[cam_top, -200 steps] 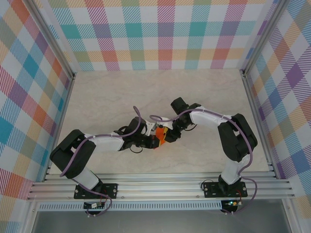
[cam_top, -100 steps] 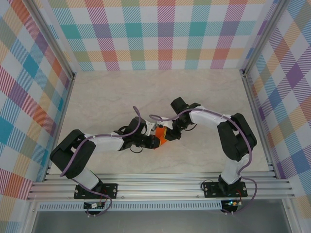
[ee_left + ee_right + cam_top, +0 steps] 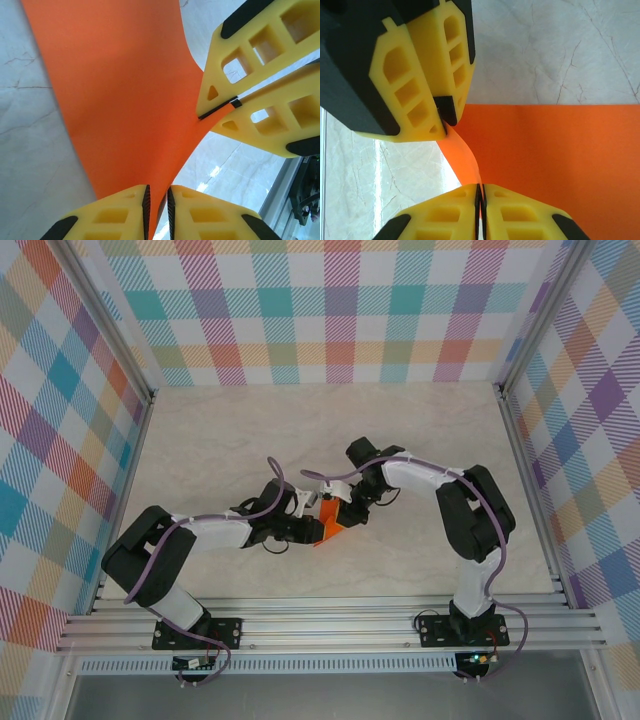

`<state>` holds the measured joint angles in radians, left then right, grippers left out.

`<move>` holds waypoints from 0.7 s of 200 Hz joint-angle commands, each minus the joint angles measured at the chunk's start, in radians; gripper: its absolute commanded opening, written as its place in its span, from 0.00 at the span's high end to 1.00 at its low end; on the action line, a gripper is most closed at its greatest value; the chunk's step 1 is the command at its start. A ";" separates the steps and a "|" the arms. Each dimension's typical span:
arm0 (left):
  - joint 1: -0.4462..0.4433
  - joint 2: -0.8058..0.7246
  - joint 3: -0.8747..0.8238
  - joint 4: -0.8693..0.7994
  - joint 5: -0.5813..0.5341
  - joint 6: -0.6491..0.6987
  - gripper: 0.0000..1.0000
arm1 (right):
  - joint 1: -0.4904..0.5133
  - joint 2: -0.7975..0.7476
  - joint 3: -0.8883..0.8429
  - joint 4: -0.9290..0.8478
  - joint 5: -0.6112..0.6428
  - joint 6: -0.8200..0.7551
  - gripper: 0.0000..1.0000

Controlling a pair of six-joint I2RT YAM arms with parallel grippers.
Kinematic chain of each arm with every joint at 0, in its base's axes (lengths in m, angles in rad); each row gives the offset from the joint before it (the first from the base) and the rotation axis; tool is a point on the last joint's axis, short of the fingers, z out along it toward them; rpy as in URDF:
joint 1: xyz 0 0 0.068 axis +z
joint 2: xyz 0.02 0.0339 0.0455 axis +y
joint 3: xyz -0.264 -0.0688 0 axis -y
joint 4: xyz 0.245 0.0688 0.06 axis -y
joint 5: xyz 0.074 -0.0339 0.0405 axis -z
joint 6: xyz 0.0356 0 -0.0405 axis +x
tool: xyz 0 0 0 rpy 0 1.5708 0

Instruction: Fold a paper plane with a square sheet of paper (pick it up from the middle)

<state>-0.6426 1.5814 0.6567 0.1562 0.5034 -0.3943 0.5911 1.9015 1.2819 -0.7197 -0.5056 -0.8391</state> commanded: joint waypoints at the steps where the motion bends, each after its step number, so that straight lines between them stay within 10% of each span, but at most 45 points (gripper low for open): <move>1: 0.017 -0.016 -0.004 -0.021 0.032 0.033 0.82 | 0.007 0.017 0.034 -0.027 -0.022 0.006 0.88; 80: 0.044 0.004 -0.015 0.011 0.052 0.014 0.93 | -0.007 -0.061 0.019 0.038 -0.010 0.134 0.68; 110: 0.052 0.030 -0.026 0.059 0.079 -0.020 0.94 | -0.079 -0.178 -0.048 0.209 -0.056 0.491 0.55; 140: 0.055 0.063 -0.011 0.070 0.089 -0.042 0.93 | -0.096 -0.168 -0.027 0.155 -0.001 0.849 0.62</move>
<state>-0.6052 1.6123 0.6449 0.1898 0.5613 -0.4076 0.5041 1.7309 1.2457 -0.5705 -0.5106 -0.3599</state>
